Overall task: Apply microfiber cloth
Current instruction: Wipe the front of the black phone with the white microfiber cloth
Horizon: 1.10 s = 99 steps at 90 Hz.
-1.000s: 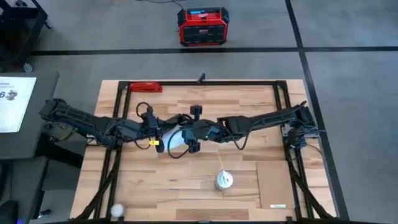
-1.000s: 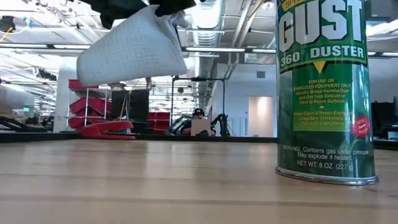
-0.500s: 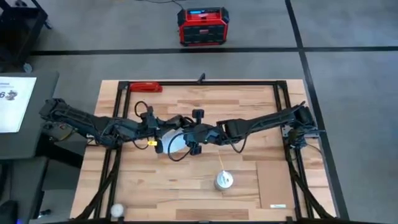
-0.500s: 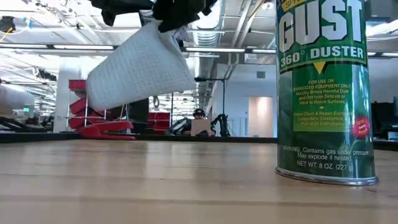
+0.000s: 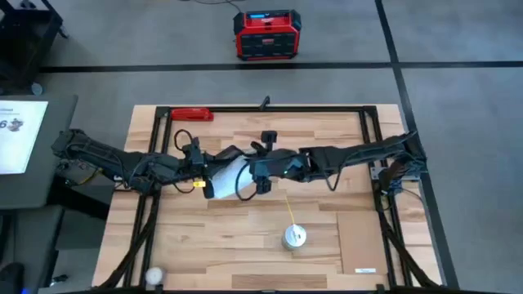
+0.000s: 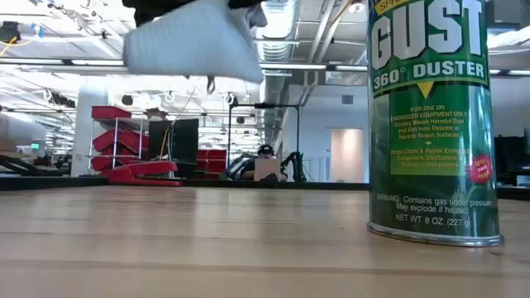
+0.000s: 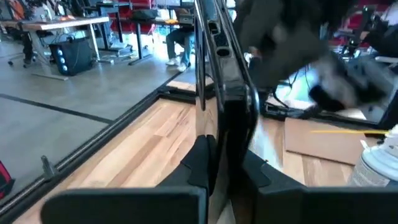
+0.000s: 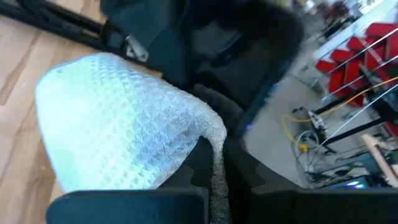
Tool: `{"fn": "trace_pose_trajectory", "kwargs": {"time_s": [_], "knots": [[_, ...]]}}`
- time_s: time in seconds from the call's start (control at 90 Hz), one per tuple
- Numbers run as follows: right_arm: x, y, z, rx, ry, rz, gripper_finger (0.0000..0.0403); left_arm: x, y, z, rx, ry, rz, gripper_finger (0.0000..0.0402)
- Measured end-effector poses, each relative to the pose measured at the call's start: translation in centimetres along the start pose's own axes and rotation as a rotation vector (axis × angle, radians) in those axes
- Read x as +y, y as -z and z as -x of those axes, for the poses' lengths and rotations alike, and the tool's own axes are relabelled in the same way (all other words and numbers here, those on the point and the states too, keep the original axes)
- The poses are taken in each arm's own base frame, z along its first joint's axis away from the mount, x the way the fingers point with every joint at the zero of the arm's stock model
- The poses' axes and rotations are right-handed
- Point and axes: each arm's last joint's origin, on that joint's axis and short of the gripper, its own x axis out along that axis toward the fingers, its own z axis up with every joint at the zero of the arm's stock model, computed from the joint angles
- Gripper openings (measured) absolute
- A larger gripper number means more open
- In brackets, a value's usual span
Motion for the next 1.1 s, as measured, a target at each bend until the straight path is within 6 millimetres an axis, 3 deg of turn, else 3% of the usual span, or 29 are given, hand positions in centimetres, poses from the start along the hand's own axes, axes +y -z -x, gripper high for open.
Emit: {"fn": "trace_pose_trajectory", "kwargs": {"time_s": [0.211,0.444,0.733,1.1], "knots": [[-2.0,-0.3,0.5,0.0,0.122,-0.027,0.0,-0.9,0.6,-0.7,0.028,0.098,-0.026,0.0006],[-0.1,0.0,0.5,0.023,0.042,-0.038,0.0,-0.4,0.6,-0.9,0.025,-0.006,-0.04,0.0006],[1.8,-0.6,2.1,0.025,0.024,-0.003,0.0,1.3,0.4,0.9,0.043,-0.146,-0.047,0.0006],[2.2,-0.8,2.5,0.02,0.028,-0.024,0.0,1.9,0.4,1.6,0.053,-0.202,-0.042,0.0006]]}}
